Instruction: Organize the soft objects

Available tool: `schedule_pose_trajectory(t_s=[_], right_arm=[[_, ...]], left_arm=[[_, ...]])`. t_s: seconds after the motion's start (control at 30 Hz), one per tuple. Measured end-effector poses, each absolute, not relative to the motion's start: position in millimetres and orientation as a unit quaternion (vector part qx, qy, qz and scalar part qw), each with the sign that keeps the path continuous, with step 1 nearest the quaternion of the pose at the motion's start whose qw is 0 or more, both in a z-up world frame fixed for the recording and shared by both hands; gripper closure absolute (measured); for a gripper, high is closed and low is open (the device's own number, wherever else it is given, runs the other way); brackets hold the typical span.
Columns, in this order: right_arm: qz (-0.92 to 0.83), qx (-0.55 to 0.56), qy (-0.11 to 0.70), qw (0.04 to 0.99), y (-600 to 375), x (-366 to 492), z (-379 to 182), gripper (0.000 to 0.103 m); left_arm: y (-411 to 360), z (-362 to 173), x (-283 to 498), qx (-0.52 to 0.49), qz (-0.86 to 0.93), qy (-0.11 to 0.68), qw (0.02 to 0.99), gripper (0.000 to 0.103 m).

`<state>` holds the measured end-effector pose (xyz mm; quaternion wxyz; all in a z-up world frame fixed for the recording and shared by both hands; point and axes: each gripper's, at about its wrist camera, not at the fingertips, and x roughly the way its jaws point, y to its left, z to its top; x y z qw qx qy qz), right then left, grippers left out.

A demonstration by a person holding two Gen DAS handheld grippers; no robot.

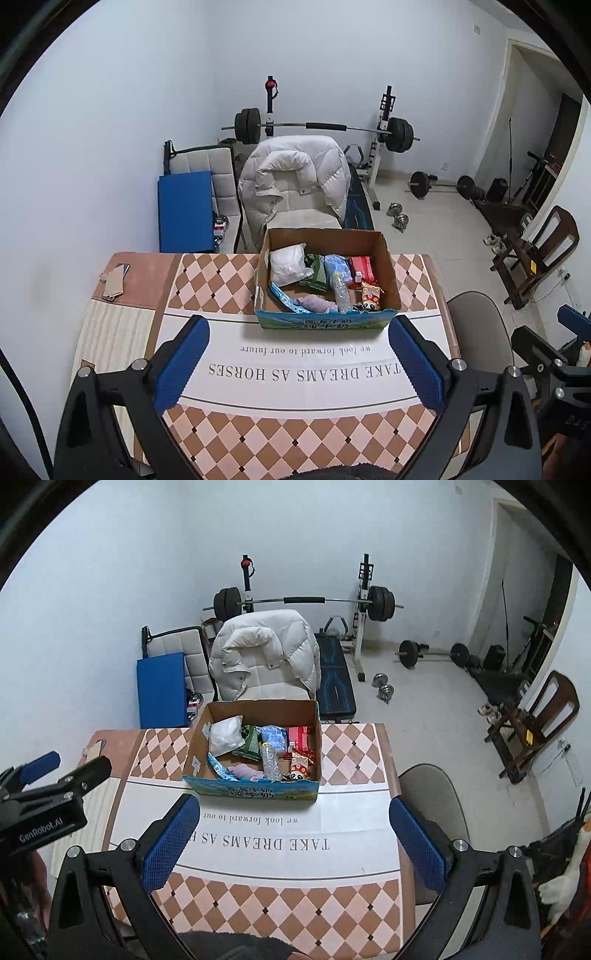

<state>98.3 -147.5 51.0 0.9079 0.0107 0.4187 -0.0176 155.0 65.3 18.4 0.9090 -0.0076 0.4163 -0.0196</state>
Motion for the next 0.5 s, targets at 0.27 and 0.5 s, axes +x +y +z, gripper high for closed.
schedule_pose_trajectory(t_s=[0.27,0.5], right_arm=[[-0.048,0.003,0.408,0.912,-147.8,116.1,46.9,0.000],[-0.054,0.002,0.394,0.918,-144.4,135.9,46.3,0.000]], left_arm=[[66.5,7.7,165.4,0.004,0.005,0.413,0.911,0.000],[67.8,2.8,176.5,0.009,0.018,0.405,0.914,0.000]])
